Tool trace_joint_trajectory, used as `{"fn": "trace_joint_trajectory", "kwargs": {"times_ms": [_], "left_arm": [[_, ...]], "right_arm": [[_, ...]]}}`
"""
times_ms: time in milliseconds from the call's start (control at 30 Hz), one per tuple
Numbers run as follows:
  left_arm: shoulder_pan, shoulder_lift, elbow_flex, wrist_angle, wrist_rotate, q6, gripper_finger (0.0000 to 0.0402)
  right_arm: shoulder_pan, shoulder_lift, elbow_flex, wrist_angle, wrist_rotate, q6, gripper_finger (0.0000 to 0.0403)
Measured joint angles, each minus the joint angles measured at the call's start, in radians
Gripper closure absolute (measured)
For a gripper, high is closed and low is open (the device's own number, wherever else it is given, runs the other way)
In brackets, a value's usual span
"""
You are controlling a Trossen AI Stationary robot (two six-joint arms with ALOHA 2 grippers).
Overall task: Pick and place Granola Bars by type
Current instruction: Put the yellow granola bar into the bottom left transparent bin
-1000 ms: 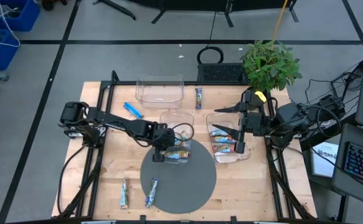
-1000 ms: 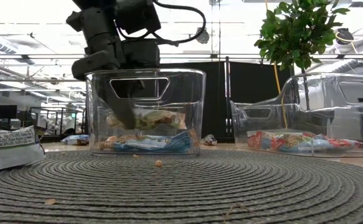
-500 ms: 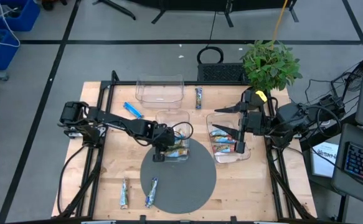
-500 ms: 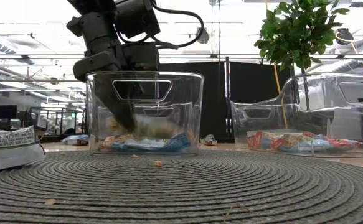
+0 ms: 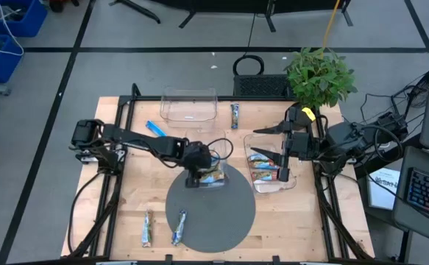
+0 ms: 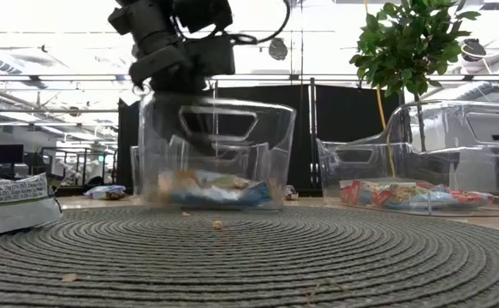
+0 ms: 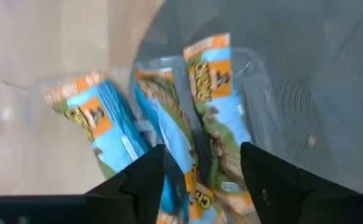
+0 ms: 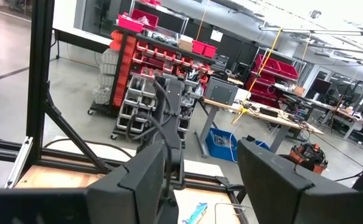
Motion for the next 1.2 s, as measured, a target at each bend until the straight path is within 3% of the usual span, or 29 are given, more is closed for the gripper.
{"fn": "trace_joint_trajectory", "kwargs": {"times_ms": [367, 533, 633, 867, 1200], "left_arm": [[0.031, 0.000, 0.111, -0.109, -0.012, -0.010, 0.0123], [0.043, 0.000, 0.237, -0.167, -0.027, -0.037, 0.0101], [0.047, 0.000, 0.332, -0.236, -0.101, -0.075, 0.0091], [0.052, -0.001, 0.574, -0.442, -0.302, -0.214, 0.0091], [0.022, -0.002, 0.871, -0.662, -0.405, -0.354, 0.0116]], "right_arm": [[0.000, 0.000, 0.000, -0.001, 0.000, 0.011, 0.0211], [0.000, 0.000, 0.000, 0.000, 0.000, 0.010, 0.0211], [0.000, 0.000, 0.000, 0.000, 0.000, 0.009, 0.0211], [0.000, 0.000, -0.001, 0.000, -0.001, 0.008, 0.0211], [0.000, 0.000, -0.001, 0.000, -0.003, 0.011, 0.0211]]}}
